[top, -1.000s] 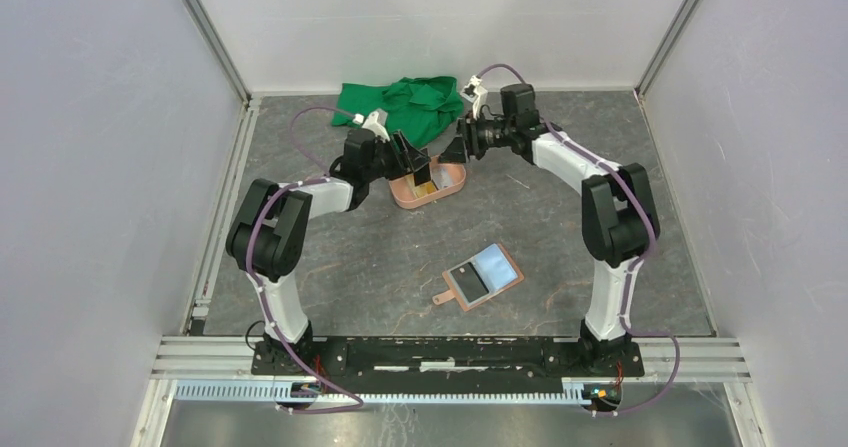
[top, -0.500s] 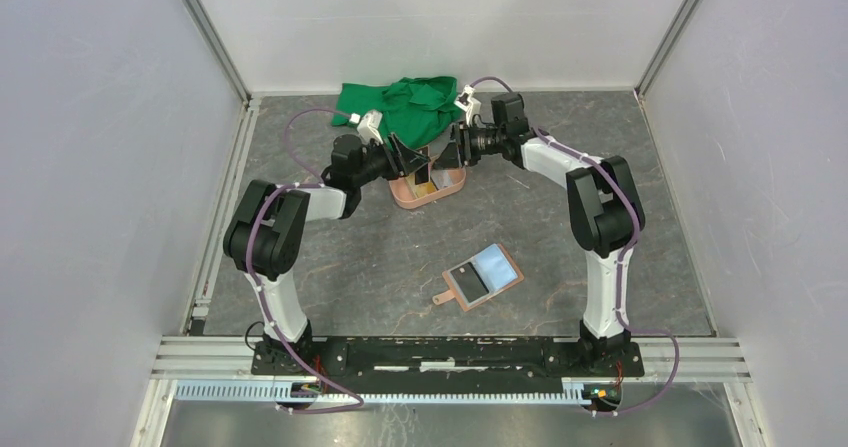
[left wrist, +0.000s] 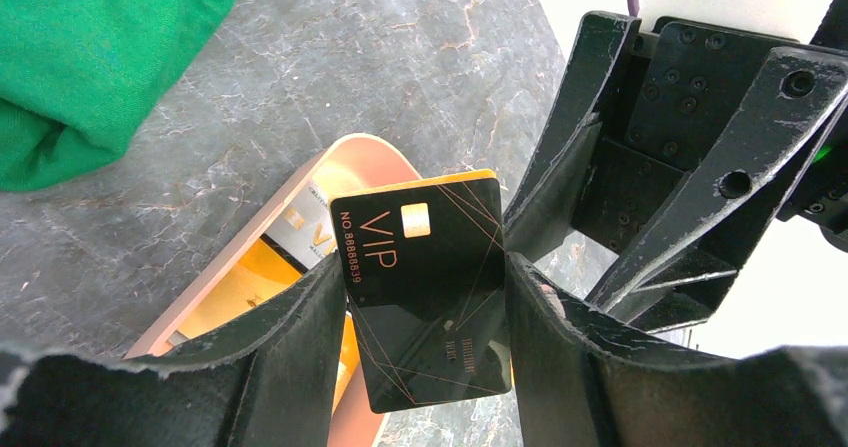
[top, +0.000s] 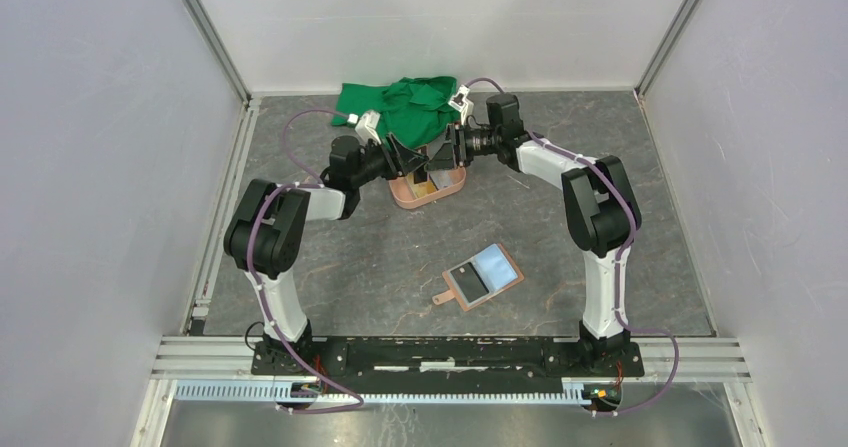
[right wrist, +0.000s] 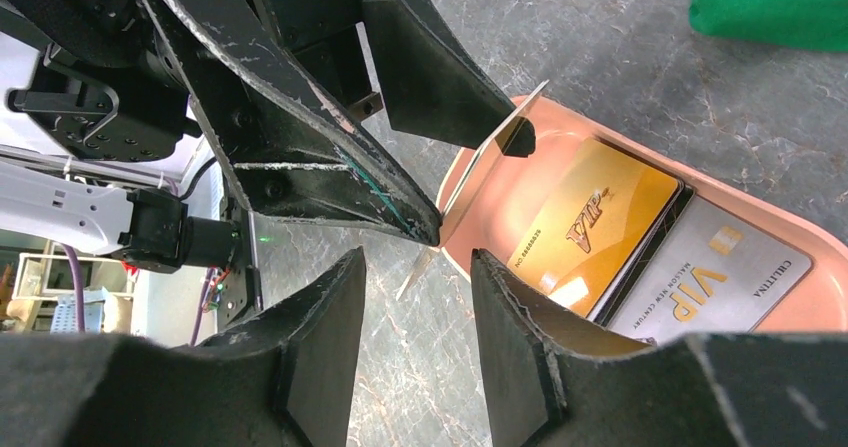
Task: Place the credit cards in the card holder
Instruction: Pick up the credit card from the storage box.
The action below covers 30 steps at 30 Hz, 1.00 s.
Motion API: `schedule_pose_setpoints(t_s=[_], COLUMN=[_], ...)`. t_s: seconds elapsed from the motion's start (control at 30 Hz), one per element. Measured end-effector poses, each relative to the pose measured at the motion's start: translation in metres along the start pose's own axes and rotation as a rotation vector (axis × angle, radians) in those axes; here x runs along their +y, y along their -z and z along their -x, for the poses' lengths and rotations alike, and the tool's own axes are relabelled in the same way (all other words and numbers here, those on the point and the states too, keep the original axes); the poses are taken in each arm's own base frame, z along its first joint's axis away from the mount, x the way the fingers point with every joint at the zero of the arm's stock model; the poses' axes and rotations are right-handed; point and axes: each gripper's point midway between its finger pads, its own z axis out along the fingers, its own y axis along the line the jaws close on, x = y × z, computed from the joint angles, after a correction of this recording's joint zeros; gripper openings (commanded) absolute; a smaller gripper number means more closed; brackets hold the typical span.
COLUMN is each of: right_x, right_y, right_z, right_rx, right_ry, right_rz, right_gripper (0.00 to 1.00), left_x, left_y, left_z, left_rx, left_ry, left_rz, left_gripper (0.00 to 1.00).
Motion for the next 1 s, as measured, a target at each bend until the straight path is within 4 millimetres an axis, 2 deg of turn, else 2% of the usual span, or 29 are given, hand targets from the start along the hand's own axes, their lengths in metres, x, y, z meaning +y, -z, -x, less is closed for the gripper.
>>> schedule_pose_setpoints(t_s=[1.0], right_x=[-0.0067], right_y=[-0.0018], right_z=[-0.0085], right_rx=[0.016], right_ry=[-0.028], right_rz=[0.002], right_gripper=[0.22], left_x=[0.0049], left_y=[-0.0007], left_z=[-0.0033], left_rx=[0.007], left_ry=[0.012], left_rz=[-0.001], left_gripper=[0.28])
